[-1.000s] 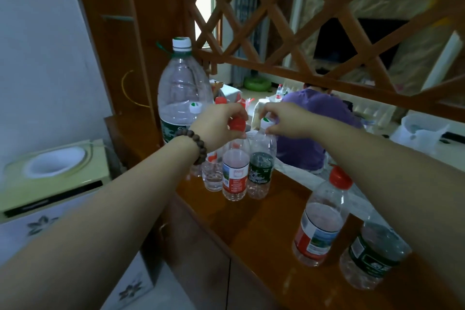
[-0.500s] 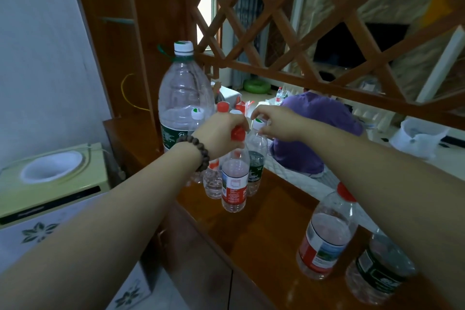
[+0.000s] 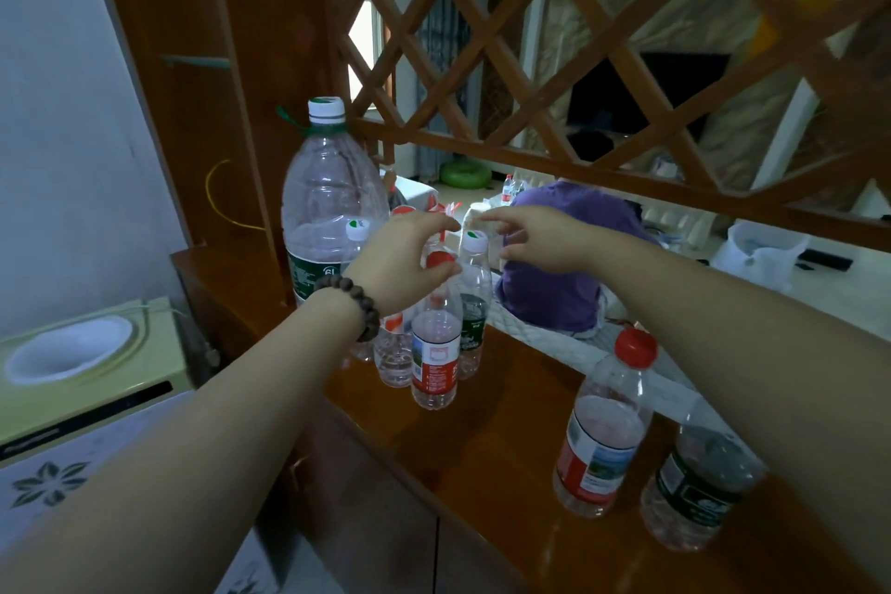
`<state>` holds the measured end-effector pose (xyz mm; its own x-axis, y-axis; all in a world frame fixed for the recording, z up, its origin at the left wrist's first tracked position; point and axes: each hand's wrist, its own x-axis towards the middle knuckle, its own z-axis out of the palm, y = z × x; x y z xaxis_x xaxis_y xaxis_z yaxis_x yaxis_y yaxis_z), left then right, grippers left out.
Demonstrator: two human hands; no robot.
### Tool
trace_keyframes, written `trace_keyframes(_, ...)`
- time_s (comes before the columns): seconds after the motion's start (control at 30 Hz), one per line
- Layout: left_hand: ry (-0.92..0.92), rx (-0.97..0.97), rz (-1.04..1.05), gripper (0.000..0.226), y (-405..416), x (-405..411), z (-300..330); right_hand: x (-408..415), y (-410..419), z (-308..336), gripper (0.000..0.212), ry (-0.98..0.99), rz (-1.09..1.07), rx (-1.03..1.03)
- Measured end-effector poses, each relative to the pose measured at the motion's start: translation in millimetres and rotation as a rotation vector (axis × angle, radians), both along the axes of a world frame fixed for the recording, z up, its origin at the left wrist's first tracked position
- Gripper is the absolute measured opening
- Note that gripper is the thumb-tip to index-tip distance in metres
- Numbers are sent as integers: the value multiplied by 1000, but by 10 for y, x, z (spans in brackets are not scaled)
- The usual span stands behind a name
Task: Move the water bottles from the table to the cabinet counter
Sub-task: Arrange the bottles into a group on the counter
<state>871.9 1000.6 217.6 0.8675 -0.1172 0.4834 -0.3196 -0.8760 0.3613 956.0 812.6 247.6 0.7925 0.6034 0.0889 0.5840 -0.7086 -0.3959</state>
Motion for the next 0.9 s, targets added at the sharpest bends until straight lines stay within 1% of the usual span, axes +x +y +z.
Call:
trace_keyframes(0.07, -78, -16, -10, 42, -78, -44, 40, -104, -163, 48, 55, -2, -21, 23)
trace_keyframes(0.17, -139, -53, -118, 35, -302, -90, 69, -315, -463, 123, 46, -73, -70, 9)
trace_keyframes(0.23, -117, -63, -187, 35, -504, -120, 67, -468, -698, 152, 41, -110, -101, -5)
trace_keyframes(0.3, -51, -80, -279, 38, -719, -154, 45, -620, -958, 163, 41, -124, -147, -39)
trace_keyframes(0.37, 67, -71, -357, 46, -926, -220, 17, -767, -1221, 166, 43, -118, -203, -49)
trace_keyframes(0.43, 171, -22, -406, 55, -1095, -265, -20, -913, -1458, 154, 48, -101, -256, -53)
trace_keyframes(0.5, 234, -3, -455, 56, -1229, -279, -65, -1058, -1658, 113, 58, -45, -304, -66)
trace_keyframes(0.6, 238, 16, -501, 48, -1353, -258, -122, -1242, -1862, 15, 69, 71, -348, -72)
trace_keyframes(0.67, 216, 21, -502, 44, -1396, -253, -140, -1317, -1937, -51, 71, 104, -363, -82)
trace_keyframes(0.73, 206, 2, -492, 42, -1413, -255, -141, -1351, -1977, -114, 63, 84, -367, -102)
trace_keyframes(0.83, 200, 7, -478, 42, -1393, -245, -141, -1367, -1977, -179, 43, 14, -368, -77)
trace_keyframes(0.9, 198, 11, -468, 43, -1361, -245, -140, -1336, -1946, -207, 39, -7, -367, -70)
